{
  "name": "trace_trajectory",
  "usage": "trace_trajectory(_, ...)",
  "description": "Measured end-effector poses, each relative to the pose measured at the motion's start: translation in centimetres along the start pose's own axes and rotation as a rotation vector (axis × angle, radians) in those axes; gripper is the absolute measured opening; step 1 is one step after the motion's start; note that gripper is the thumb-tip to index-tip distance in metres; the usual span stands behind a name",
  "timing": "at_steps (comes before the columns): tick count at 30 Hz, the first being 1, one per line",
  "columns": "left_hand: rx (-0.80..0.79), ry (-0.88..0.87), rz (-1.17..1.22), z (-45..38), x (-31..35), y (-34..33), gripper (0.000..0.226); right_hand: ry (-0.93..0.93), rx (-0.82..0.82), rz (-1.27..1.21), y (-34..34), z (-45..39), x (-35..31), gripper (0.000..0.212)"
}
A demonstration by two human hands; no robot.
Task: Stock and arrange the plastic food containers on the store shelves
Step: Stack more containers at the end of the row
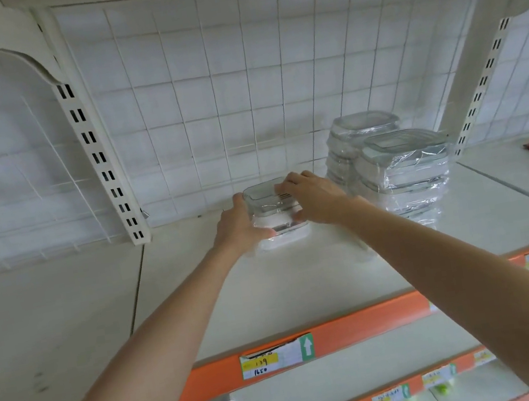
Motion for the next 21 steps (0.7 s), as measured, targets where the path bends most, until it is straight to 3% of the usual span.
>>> trace_trajectory(9, 0.045, 0.068, -0.09, -1.2, 0.0, -0.9, 0.072, -0.094, 0.13, 0.011, -1.0, -0.4, 0.7, 0.049)
trace_trajectory(17, -0.037, 0.133, -0.063, -1.1, 1.3, -2.3, 0.064, -0.083, 0.103, 0.007, -1.0, -0.6, 2.5, 0.053)
trace_trajectory(21, -0.119, 0.1, -0.23, 0.4, 2.3, -2.0, 0.064, -0.073, 0.097, 0.073, -1.0, -0.9, 2.4, 0.055)
Point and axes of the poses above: each hand's wrist, its own z-axis away from the middle knuckle, its own y-axis out of the back of the hand, x = y × z, the point moved 10 cm from there along -z, towards the middle knuckle, and after that the axes turned 8 degrees about z, right-handed, at the moved point
